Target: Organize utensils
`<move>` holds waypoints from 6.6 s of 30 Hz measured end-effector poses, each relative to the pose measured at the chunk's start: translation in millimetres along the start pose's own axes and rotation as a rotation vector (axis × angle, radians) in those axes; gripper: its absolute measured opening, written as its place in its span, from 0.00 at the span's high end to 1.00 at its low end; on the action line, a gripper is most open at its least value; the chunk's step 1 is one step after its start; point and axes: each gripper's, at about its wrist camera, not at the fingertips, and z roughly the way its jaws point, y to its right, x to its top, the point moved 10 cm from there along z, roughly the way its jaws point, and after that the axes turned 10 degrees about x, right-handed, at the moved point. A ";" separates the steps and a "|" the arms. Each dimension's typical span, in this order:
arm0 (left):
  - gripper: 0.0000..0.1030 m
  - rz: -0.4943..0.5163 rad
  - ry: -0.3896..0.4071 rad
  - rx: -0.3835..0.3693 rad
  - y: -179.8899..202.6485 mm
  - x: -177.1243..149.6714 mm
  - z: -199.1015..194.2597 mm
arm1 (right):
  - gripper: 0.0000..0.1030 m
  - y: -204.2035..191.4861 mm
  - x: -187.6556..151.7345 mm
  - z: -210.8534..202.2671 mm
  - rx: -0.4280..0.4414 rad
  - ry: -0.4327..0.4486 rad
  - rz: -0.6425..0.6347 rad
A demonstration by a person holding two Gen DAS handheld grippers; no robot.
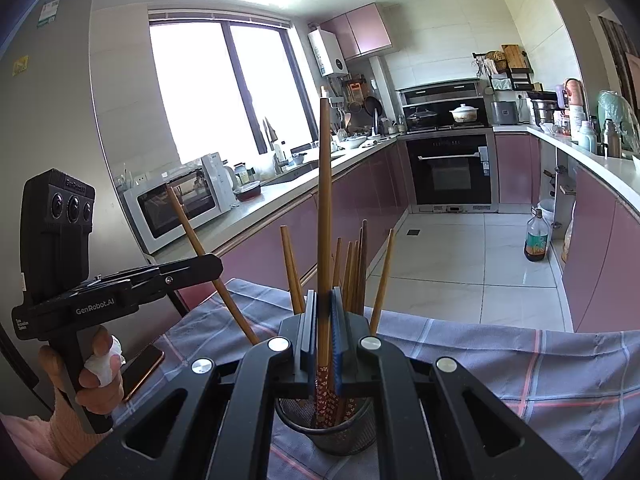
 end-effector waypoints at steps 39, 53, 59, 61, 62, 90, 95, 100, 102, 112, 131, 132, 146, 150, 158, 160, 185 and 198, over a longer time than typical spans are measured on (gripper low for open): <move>0.93 0.054 -0.157 -0.016 -1.0 -29.9 31.8 | 0.95 16.5 -33.8 26.0 -0.005 -0.120 0.023; 0.93 0.099 -0.222 -0.006 6.5 -25.7 51.6 | 0.95 25.1 -44.6 39.3 0.005 -0.183 0.099; 0.92 0.149 -0.247 0.044 11.7 -26.9 67.3 | 0.95 34.7 -36.5 35.2 -0.008 -0.169 0.139; 0.91 0.194 -0.232 0.075 14.9 -29.4 66.9 | 0.95 33.9 -31.2 33.1 -0.035 -0.166 0.109; 0.91 0.201 -0.233 0.077 16.0 -31.1 66.5 | 0.95 31.4 -32.1 32.9 -0.027 -0.172 0.097; 0.91 0.127 -0.270 0.021 11.0 -41.4 84.7 | 0.94 35.4 -43.8 41.4 -0.029 -0.200 0.093; 0.90 0.113 -0.266 0.033 9.8 -42.7 90.7 | 0.93 34.5 -44.3 43.4 -0.025 -0.199 0.093; 0.80 0.084 -0.253 0.044 4.4 -43.7 93.0 | 0.91 34.8 -45.2 42.2 -0.026 -0.190 0.097; 0.75 0.078 -0.244 0.052 2.2 -44.0 93.1 | 0.91 34.9 -45.4 41.4 -0.029 -0.187 0.096; 0.46 0.073 -0.158 0.127 -7.0 -48.6 81.7 | 0.67 28.3 -43.9 32.2 -0.064 -0.145 0.052; 0.06 -0.022 -0.075 0.297 -46.4 -64.3 60.1 | 0.17 26.2 -50.6 8.8 -0.146 -0.033 0.013; 0.06 -0.053 -0.074 0.275 -47.5 -63.8 57.7 | 0.17 23.3 -50.3 7.4 -0.121 -0.026 0.026; 0.06 -0.065 -0.037 0.380 -67.5 -72.3 42.7 | 0.14 23.4 -67.9 1.0 -0.148 -0.011 -0.010; 0.06 -0.074 0.001 0.402 -69.2 -75.4 30.3 | 0.07 17.2 -63.2 -6.6 -0.184 0.036 -0.049; 0.06 -0.053 0.058 0.441 -67.6 -78.7 7.1 | 0.07 8.3 -58.5 -15.6 -0.217 0.080 -0.075; 0.06 -0.051 0.065 0.442 -65.8 -78.9 3.5 | 0.07 7.4 -57.6 -17.7 -0.228 0.087 -0.084; 0.06 -0.001 0.147 0.460 -45.1 -83.4 -26.7 | 0.07 -15.7 -62.6 -25.8 -0.255 0.121 -0.129; 0.06 0.014 0.156 0.473 -46.4 -85.0 -31.6 | 0.07 -16.9 -63.6 -30.2 -0.268 0.136 -0.127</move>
